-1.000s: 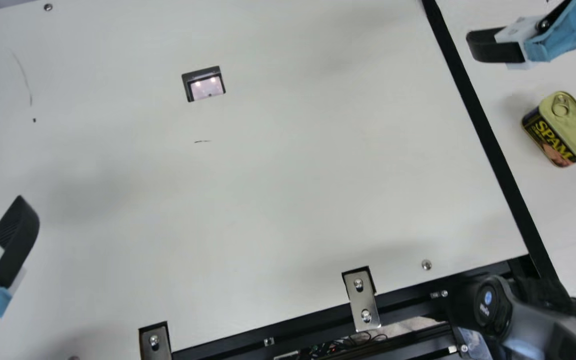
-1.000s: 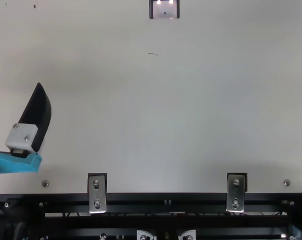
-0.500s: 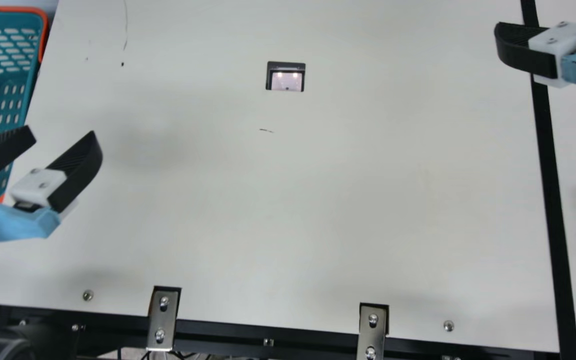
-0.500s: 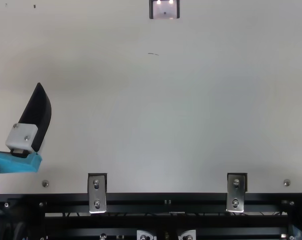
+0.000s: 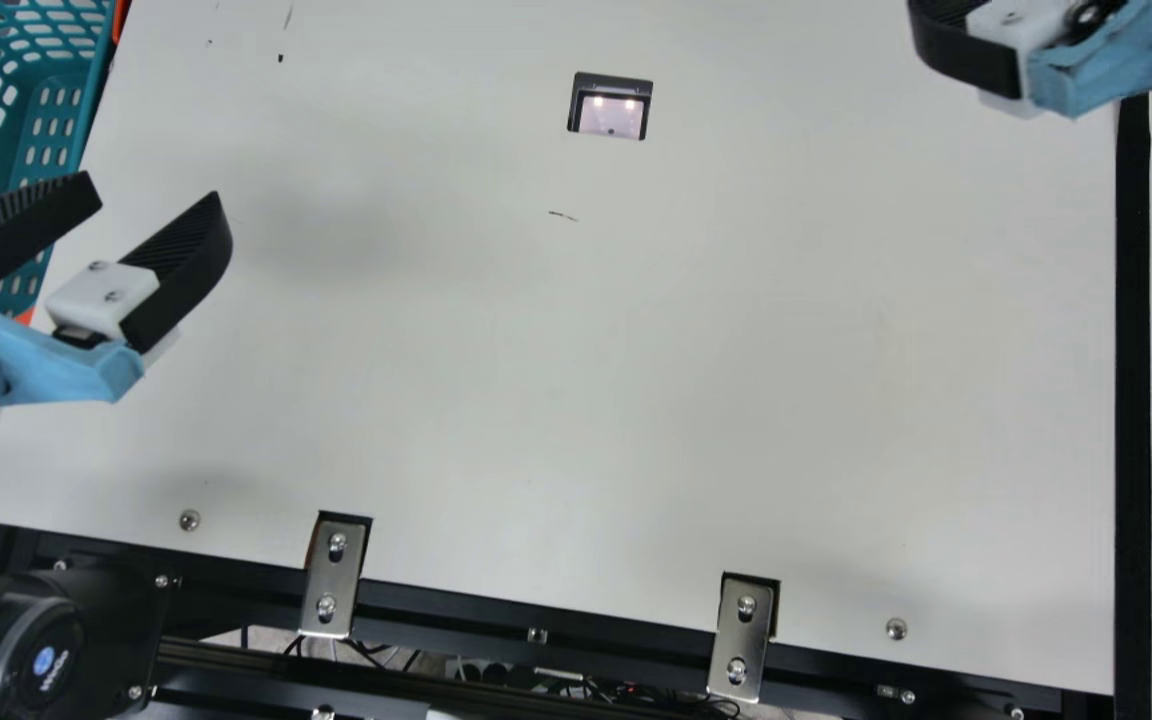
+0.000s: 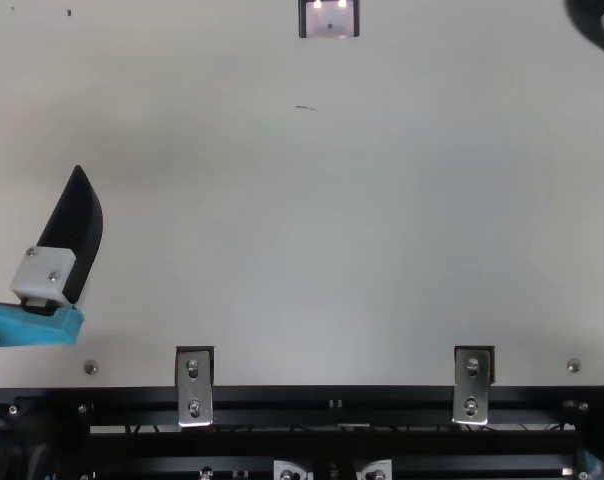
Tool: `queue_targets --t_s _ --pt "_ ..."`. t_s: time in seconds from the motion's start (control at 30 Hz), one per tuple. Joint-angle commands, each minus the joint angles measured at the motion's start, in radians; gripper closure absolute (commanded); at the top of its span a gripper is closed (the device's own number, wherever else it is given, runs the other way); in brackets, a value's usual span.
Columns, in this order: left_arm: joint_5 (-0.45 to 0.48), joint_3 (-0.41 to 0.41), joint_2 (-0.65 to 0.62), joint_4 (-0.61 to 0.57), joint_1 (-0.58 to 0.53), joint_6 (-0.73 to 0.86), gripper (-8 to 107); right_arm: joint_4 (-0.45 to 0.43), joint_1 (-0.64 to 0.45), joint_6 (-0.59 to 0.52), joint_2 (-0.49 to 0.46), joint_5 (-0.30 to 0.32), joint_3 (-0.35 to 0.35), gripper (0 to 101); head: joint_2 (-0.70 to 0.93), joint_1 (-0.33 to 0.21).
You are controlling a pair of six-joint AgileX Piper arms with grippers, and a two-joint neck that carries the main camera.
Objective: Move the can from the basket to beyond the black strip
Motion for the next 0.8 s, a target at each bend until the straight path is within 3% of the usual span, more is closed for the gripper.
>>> queue_targets --t_s 0.0,0.43,0.6,0.77 --pt "0.000 0.000 0.000 0.000 0.000 0.000 9 -0.019 0.028 0.016 0.008 0.001 -0.003 0 0.010 -0.002" --pt "0.000 0.000 0.000 0.000 0.000 0.000 9 -0.060 0.054 0.051 0.009 -0.018 -0.004 0 0.010 -0.002" --pt "0.000 0.000 0.000 0.000 0.000 0.000 9 -0.146 0.089 0.111 -0.045 -0.143 0.060 0 0.010 -0.002" --pt "0.000 0.000 0.000 0.000 0.000 0.000 9 -0.258 0.117 0.208 -0.142 -0.295 0.199 0 0.010 -0.002"
